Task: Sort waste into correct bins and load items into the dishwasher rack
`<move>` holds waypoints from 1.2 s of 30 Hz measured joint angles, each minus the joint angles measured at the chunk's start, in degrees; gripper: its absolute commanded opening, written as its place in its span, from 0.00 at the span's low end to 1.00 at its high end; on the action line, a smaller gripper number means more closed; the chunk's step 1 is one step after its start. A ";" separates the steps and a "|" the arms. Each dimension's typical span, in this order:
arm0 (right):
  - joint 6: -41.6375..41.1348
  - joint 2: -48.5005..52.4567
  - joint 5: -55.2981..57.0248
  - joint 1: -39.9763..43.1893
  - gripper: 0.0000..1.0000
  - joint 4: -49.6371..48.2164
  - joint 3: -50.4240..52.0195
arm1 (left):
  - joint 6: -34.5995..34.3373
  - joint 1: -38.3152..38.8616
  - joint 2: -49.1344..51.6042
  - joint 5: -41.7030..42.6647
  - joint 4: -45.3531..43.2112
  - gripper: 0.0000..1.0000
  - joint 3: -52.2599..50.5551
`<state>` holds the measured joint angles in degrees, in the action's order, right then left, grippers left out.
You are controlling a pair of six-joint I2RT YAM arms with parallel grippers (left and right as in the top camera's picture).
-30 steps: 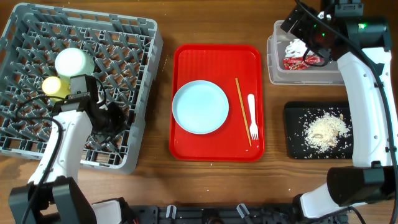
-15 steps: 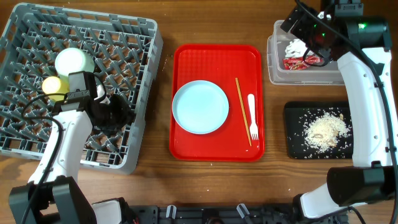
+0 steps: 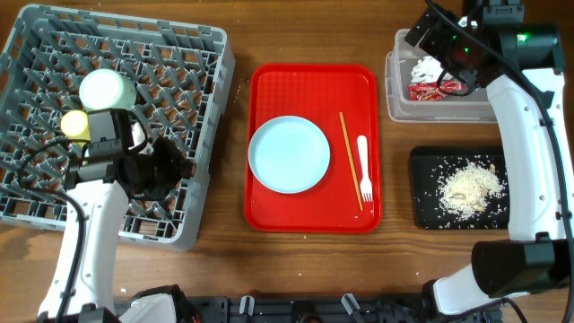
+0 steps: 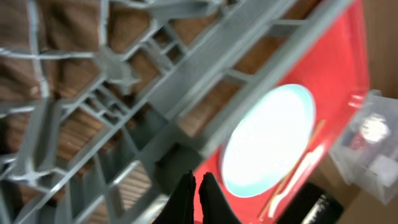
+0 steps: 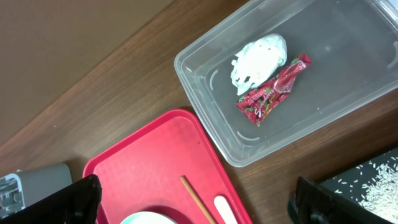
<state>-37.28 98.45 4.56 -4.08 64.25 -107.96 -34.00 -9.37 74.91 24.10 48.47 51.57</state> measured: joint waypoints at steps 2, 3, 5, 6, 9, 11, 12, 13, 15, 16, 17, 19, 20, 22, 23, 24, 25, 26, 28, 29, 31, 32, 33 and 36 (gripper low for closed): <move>0.00 0.00 0.00 0.00 0.99 0.00 0.00 | -0.35 0.00 1.03 -2.16 0.57 0.04 0.00; -0.02 0.00 0.00 0.00 1.00 0.00 0.00 | -0.52 0.00 1.42 -2.91 0.55 0.04 0.00; 0.00 0.00 0.00 0.00 1.00 0.00 0.00 | -0.72 0.00 2.16 -4.07 0.17 0.04 0.00; 0.00 0.00 0.00 0.00 1.00 0.00 0.00 | -0.76 0.00 2.45 -4.33 0.02 0.04 0.00; 0.00 0.00 0.00 0.00 1.00 0.02 0.00 | -0.87 0.17 3.41 -4.74 -0.46 0.04 0.00; 0.00 0.00 0.00 0.00 1.00 0.00 0.00 | -0.90 1.22 3.72 -4.74 -1.14 0.04 0.00; 0.00 0.00 0.00 0.00 1.00 0.00 0.00 | -1.09 2.10 3.74 -4.74 -1.57 0.04 0.00; 0.00 0.00 0.00 0.00 1.00 0.00 0.00 | -1.33 3.04 3.76 -4.74 -2.10 0.04 0.00; -0.02 0.00 0.00 0.00 1.00 0.00 0.00 | -2.32 4.72 3.76 -6.16 -3.13 0.04 0.00; 0.00 0.00 0.00 0.00 1.00 -0.02 0.00 | -3.17 5.79 3.78 -7.21 -3.76 0.04 0.00; 0.00 0.00 0.00 0.00 1.00 0.02 0.00 | -3.74 6.38 3.78 -7.74 -4.00 0.04 0.00; -0.02 0.00 0.00 0.00 1.00 0.00 0.00 | -4.94 7.28 3.80 -8.37 -4.59 0.04 0.00; 0.00 0.00 0.00 0.00 1.00 0.00 0.00 | -5.46 7.54 3.80 -8.39 -5.09 0.04 0.00; 0.00 0.00 0.00 0.00 1.00 0.00 0.00 | -6.29 7.85 3.80 -8.33 -6.54 0.04 0.00; 0.00 0.00 0.00 0.00 1.00 0.00 0.00 | -6.69 7.91 3.80 -8.33 -6.97 0.04 0.00; -0.02 0.00 0.00 0.00 1.00 0.00 0.00 | -7.04 7.93 3.80 -8.37 -7.19 0.04 0.00; 0.00 0.00 0.00 0.00 1.00 0.00 0.00 | -7.28 7.93 3.82 -8.33 -7.43 0.04 0.00; 0.00 0.00 0.00 0.00 1.00 0.00 0.00 | -7.45 7.93 3.85 -8.28 -7.63 0.04 0.00; 0.00 0.00 0.00 0.00 0.99 0.00 0.00 | -7.72 7.93 3.85 -8.17 -7.80 0.04 0.00; -0.02 0.00 0.00 0.00 1.00 0.00 0.00 | -7.93 7.93 3.85 -8.20 -8.04 0.04 0.00; 0.00 0.00 0.00 0.00 1.00 0.00 0.00 | -8.20 7.93 3.85 -8.04 -8.92 0.04 0.00; 0.00 0.00 0.00 0.00 1.00 0.00 0.00 | -8.35 7.93 3.85 -7.74 -9.35 0.04 0.00; 0.00 0.00 0.00 0.00 1.00 0.00 0.00 | -8.37 7.93 3.85 -7.67 -9.49 0.04 0.00; 0.00 0.00 0.00 0.00 1.00 0.00 0.00 | -8.37 7.93 3.85 -7.50 -8.70 0.04 0.00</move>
<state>-37.28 98.45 4.56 -4.08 64.25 -107.96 -42.37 -1.43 78.76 16.60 39.77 51.57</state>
